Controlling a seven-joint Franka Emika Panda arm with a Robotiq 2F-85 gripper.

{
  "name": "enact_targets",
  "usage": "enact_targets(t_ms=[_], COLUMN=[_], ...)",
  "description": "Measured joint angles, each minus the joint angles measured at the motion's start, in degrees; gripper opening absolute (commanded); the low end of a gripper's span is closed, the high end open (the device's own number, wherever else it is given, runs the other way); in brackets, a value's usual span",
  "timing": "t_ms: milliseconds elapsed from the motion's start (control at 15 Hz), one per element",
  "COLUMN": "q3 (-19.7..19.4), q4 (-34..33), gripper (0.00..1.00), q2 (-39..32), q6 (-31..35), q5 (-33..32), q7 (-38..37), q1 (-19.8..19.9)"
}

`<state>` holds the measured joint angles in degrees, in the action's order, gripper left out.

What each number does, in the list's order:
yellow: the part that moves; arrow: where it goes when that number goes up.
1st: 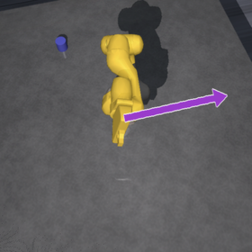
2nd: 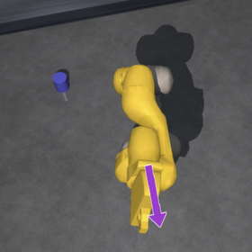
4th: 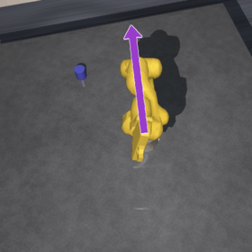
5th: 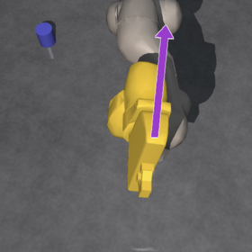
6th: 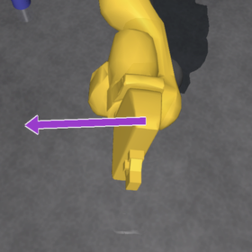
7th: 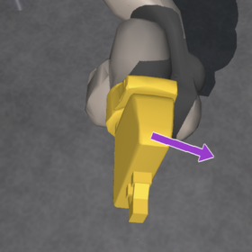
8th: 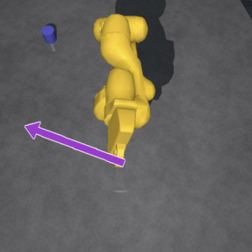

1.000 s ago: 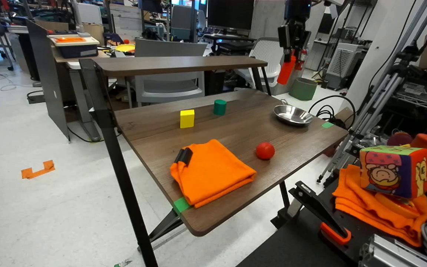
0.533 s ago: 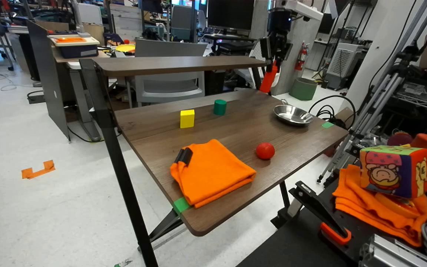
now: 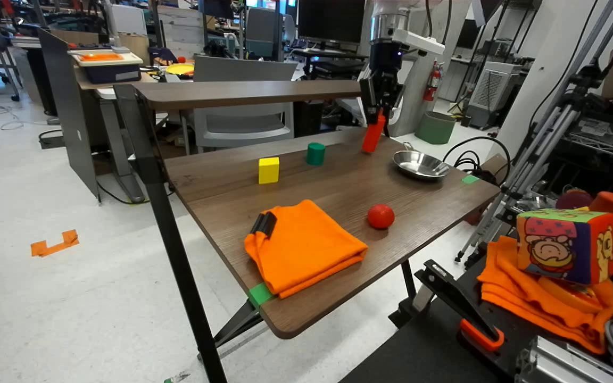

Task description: Remove the orange bottle from the silver pan and put it on the table

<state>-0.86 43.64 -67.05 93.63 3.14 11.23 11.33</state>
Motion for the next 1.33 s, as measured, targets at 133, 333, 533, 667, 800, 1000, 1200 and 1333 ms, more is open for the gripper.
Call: enact_targets(t_ms=[133,333,533,667,800,1000,1200,1333], q3=[0.03,0.03,0.03,0.05,0.03,-0.49,-1.45,-1.54], q4=[-2.15,-4.90,-6.65,-7.29,-7.15,-5.14,-0.07,1.94], gripper=[0.66,0.86,1.00,1.00,1.00,1.00,1.00,1.00], q2=[-1.53,-2.96,-2.91,-2.19,-0.68,2.52,5.16,5.57], q6=[-1.64,-4.13,-5.14,-5.22,-5.28,-5.47,-7.46,-7.48], q5=[0.00,0.00,0.00,0.00,-0.10,-0.44,-0.91,-0.95], q7=[-0.13,-0.28,-0.27,-0.05,0.27,1.03,3.15,3.89], q1=[0.00,0.01,0.00,0.00,0.03,0.30,1.26,1.86])
